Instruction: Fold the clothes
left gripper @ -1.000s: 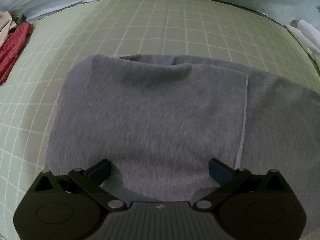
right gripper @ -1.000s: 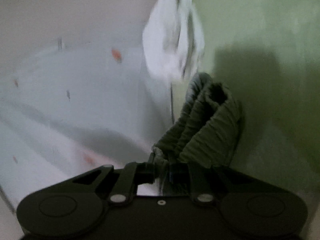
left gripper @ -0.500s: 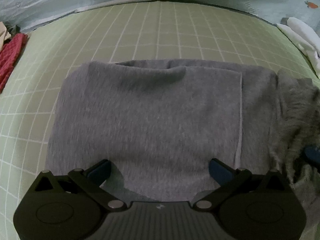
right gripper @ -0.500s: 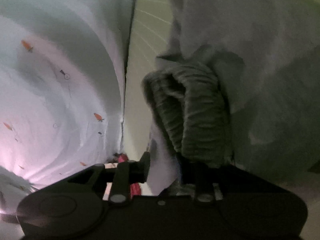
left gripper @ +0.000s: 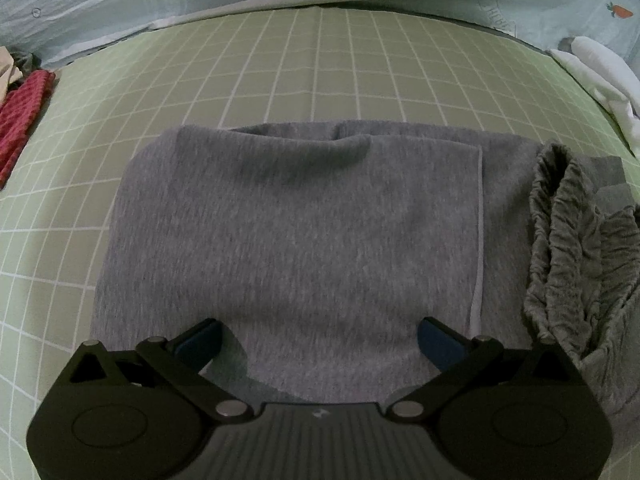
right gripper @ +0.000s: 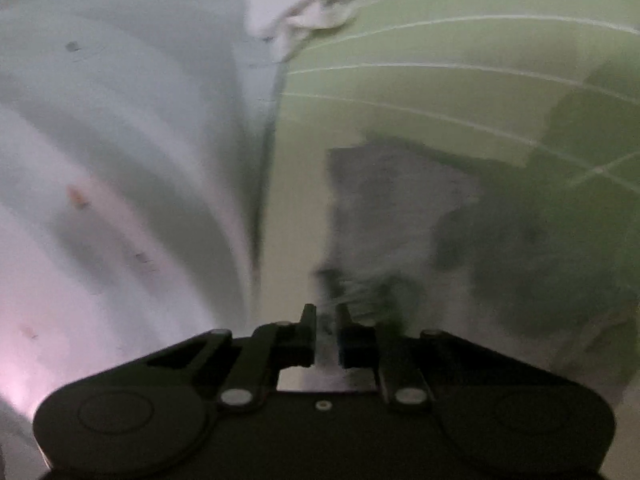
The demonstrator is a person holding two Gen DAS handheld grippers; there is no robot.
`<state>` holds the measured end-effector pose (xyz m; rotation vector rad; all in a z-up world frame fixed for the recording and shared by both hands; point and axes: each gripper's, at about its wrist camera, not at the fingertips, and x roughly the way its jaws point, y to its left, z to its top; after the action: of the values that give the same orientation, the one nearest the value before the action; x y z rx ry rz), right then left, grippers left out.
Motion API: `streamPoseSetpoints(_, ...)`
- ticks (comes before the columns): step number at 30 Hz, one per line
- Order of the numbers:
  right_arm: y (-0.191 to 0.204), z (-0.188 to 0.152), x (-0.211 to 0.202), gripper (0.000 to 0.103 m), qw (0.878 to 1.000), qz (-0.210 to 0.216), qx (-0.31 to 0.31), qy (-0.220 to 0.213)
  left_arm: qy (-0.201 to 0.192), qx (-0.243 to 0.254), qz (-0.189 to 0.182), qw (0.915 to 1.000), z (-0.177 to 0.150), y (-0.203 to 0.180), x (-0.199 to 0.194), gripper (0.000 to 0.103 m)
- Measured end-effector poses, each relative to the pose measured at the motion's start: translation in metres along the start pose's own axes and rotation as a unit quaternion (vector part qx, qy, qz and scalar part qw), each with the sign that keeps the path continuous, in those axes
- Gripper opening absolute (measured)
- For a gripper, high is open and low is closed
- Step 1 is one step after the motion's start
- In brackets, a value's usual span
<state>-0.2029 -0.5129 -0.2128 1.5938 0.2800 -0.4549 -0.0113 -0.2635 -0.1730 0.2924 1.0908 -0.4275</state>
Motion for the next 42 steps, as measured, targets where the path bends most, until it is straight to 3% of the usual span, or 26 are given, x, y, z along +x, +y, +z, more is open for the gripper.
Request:
streamPoseSetpoints(5,0.009,-0.024,0.056,0.01,0.993,-0.046,-0.055,0.09,0.003,0.002,-0.001,1.0,0.0,0.0,-0.001,0.103)
streamPoseSetpoints(9,0.031,-0.059,0.105,0.01,0.974,-0.056,-0.129,0.175,0.004,0.003,-0.002,1.0,0.002,0.001,-0.002,0.103)
streamPoseSetpoints(11,0.044,-0.073,0.114,0.01,0.964,-0.054,-0.169,0.197,0.003,0.003,-0.002,1.0,0.002,0.001,-0.002,0.103)
streamPoseSetpoints(15,0.056,-0.068,0.089,0.013,0.959,-0.053,-0.222,0.167,-0.002,0.004,-0.003,1.0,0.0,0.003,-0.002,0.103)
streamPoseSetpoints(17,0.059,-0.054,0.071,0.021,0.959,-0.071,-0.247,0.116,-0.003,0.003,-0.002,1.0,0.0,0.003,-0.002,0.103)
streamPoseSetpoints(19,0.063,-0.041,0.053,0.036,0.951,-0.109,-0.285,0.053,-0.004,0.002,-0.002,1.0,-0.001,0.003,-0.002,0.103)
streamPoseSetpoints(21,0.067,-0.031,0.035,0.044,0.929,-0.158,-0.335,-0.009,-0.005,0.002,-0.001,1.0,-0.002,0.002,-0.003,0.103)
streamPoseSetpoints(22,0.066,-0.028,0.029,0.053,0.911,-0.19,-0.364,-0.033,-0.005,0.003,-0.001,1.0,-0.003,0.002,-0.003,0.103)
streamPoseSetpoints(25,0.047,-0.015,0.022,0.055,0.873,-0.284,-0.392,-0.055,-0.005,0.005,-0.001,1.0,-0.004,0.003,-0.004,0.103)
streamPoseSetpoints(27,0.028,-0.003,0.016,0.055,0.891,-0.281,-0.355,-0.036,-0.006,0.005,-0.001,1.0,-0.004,0.003,-0.004,0.103)
streamPoseSetpoints(29,0.019,-0.002,0.017,0.062,0.91,-0.254,-0.326,-0.039,-0.006,0.006,-0.001,1.0,-0.006,0.004,-0.005,0.103)
streamPoseSetpoints(31,0.02,-0.004,0.022,0.064,0.914,-0.248,-0.318,-0.04,-0.006,0.007,-0.002,1.0,-0.007,0.005,-0.006,0.103)
streamPoseSetpoints(32,0.021,-0.003,0.024,0.061,0.915,-0.246,-0.316,-0.039,-0.006,0.007,-0.002,1.0,-0.007,0.006,-0.006,0.103)
streamPoseSetpoints(33,0.019,-0.002,0.025,0.04,0.921,-0.235,-0.311,-0.029,-0.006,0.007,-0.002,1.0,-0.007,0.006,-0.006,0.103)
streamPoseSetpoints(34,0.016,-0.001,0.025,0.03,0.927,-0.223,-0.302,-0.019,-0.006,0.008,-0.003,0.9999,-0.008,0.006,-0.006,0.103)
streamPoseSetpoints(35,0.011,0.002,0.023,0.029,0.939,-0.205,-0.275,-0.014,-0.006,0.008,-0.003,0.9999,-0.008,0.006,-0.006,0.103)
streamPoseSetpoints(37,-0.002,0.009,0.022,0.013,0.963,-0.17,-0.21,-0.001,-0.006,0.009,-0.003,0.9999,-0.009,0.007,-0.007,0.103)
streamPoseSetpoints(39,-0.014,0.014,0.012,0.012,0.979,-0.141,-0.144,-0.01,-0.006,0.009,-0.003,0.9999,-0.008,0.007,-0.007,0.103)
streamPoseSetpoints(42,-0.021,0.015,-0.002,0.01,0.993,-0.076,-0.083,-0.026,-0.006,0.007,-0.003,1.0,-0.008,0.007,-0.007,0.103)
